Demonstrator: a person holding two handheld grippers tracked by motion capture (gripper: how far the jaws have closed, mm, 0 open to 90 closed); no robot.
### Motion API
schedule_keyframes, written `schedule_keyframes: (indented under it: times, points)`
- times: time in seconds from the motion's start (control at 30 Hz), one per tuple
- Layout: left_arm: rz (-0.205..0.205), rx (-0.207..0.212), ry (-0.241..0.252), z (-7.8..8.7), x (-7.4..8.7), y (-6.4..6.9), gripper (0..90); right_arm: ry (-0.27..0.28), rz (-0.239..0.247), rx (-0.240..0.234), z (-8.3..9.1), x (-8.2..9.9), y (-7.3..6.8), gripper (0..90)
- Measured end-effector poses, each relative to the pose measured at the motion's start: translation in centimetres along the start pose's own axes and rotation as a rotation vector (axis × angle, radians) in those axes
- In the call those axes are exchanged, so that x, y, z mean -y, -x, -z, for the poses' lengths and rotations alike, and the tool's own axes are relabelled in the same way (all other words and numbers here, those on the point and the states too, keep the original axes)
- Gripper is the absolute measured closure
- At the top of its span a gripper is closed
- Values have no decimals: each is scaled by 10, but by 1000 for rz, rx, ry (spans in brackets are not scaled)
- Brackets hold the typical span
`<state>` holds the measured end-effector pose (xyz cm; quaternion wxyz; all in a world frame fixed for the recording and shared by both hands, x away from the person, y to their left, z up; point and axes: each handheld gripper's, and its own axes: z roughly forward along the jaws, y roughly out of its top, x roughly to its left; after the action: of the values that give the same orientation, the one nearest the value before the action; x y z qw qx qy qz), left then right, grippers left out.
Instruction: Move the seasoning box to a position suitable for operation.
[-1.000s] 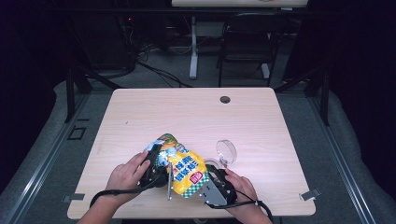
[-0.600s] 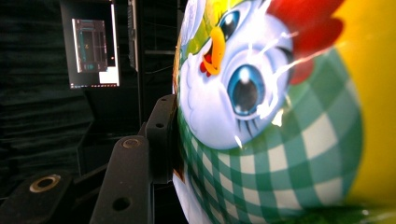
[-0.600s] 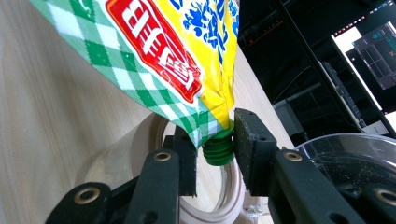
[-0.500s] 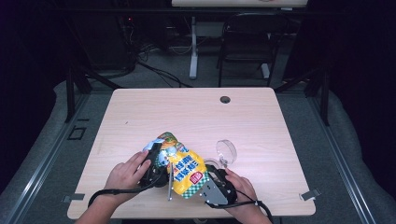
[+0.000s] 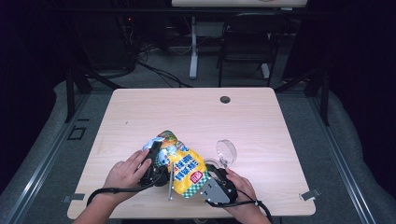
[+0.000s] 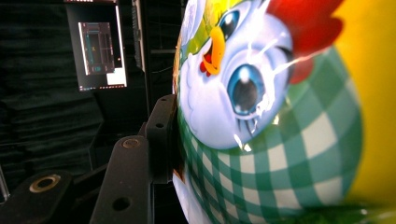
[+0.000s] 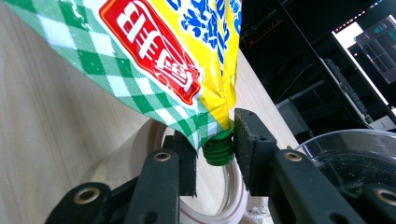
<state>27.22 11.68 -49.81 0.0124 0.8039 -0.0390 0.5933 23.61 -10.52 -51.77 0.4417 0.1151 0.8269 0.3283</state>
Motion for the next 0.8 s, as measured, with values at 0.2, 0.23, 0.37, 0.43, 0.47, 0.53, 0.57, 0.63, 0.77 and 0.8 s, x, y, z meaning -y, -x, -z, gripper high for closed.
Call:
schedule_keyframes:
  times: [0.2, 0.23, 0.37, 0.43, 0.47, 0.53, 0.57, 0.63, 0.77, 0.8]
  points:
    - [-10, -7, -4, 1, -1, -1, 571, 5, -15, -9, 0, 0, 1, 707]
    - [-13, -4, -6, 1, -1, -1, 571, 17, -27, -7, -1, 1, 0, 707]
    - [-25, -15, -8, 1, -2, -3, 571, 10, -24, -7, -1, 1, 1, 707]
    - [-32, -15, -10, 2, -2, -4, 571, 10, -26, -7, -1, 1, 1, 707]
    - [-37, -13, -11, 2, -2, -4, 571, 9, -27, -8, -1, 1, 1, 707]
    - [-37, -14, -12, 2, -2, -4, 571, 10, -29, -9, -1, 1, 1, 706]
    - [-37, -12, -12, 2, -3, -5, 571, 12, -32, -10, -1, 1, 1, 707]
    - [-41, -13, -15, 2, -3, -5, 571, 15, -34, -10, -1, 1, 2, 707]
    - [-51, -14, -18, 3, -4, -7, 571, 17, -39, -7, -1, 1, 2, 706]
    - [-51, -13, -18, 3, -4, -7, 571, 15, -39, -6, -1, 1, 2, 706]
